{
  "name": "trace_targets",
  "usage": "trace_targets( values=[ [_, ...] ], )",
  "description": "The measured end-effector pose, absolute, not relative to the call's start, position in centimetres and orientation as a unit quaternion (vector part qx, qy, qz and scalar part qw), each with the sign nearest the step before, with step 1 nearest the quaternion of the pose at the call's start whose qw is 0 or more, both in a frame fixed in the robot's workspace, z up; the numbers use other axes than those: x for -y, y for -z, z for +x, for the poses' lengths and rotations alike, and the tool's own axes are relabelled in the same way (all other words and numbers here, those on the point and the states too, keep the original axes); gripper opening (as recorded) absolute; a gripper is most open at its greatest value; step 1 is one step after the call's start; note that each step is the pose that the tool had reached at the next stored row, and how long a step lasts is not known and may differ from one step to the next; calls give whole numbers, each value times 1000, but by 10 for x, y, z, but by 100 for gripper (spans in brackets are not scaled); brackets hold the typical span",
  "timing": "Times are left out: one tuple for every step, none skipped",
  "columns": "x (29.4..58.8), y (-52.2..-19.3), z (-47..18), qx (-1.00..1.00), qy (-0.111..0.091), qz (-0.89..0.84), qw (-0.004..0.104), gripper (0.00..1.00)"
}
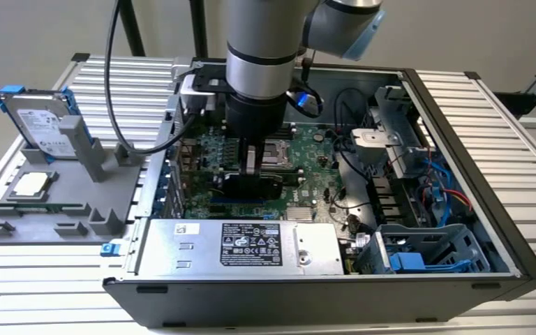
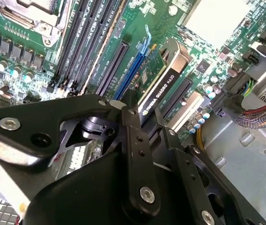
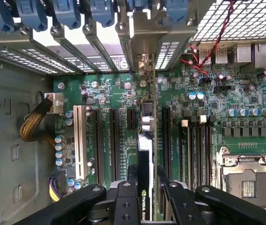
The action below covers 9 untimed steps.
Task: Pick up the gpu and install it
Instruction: 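Insert the gpu into the slot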
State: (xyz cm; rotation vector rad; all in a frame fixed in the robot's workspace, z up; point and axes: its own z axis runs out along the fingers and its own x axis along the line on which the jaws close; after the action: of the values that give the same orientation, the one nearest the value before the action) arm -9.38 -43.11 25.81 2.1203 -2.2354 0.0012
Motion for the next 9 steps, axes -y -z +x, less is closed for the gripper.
trace_targets(
  values=[
    [431, -259, -94, 725, -1, 688, 30, 0],
    [431, -259, -94, 725, -1, 688, 30, 0],
    [431, -259, -94, 725, -1, 688, 30, 0],
    [430, -259, -94, 725, -1, 688, 30, 0],
    [430, -259, -94, 725, -1, 688, 30, 0],
    [429, -259, -94, 725, -1, 688, 30, 0],
    [429, -259, -94, 725, -1, 688, 30, 0],
    [429, -258, -94, 725, -1, 688, 30, 0],
    [429, -258, -94, 725, -1, 688, 30, 0]
  ],
)
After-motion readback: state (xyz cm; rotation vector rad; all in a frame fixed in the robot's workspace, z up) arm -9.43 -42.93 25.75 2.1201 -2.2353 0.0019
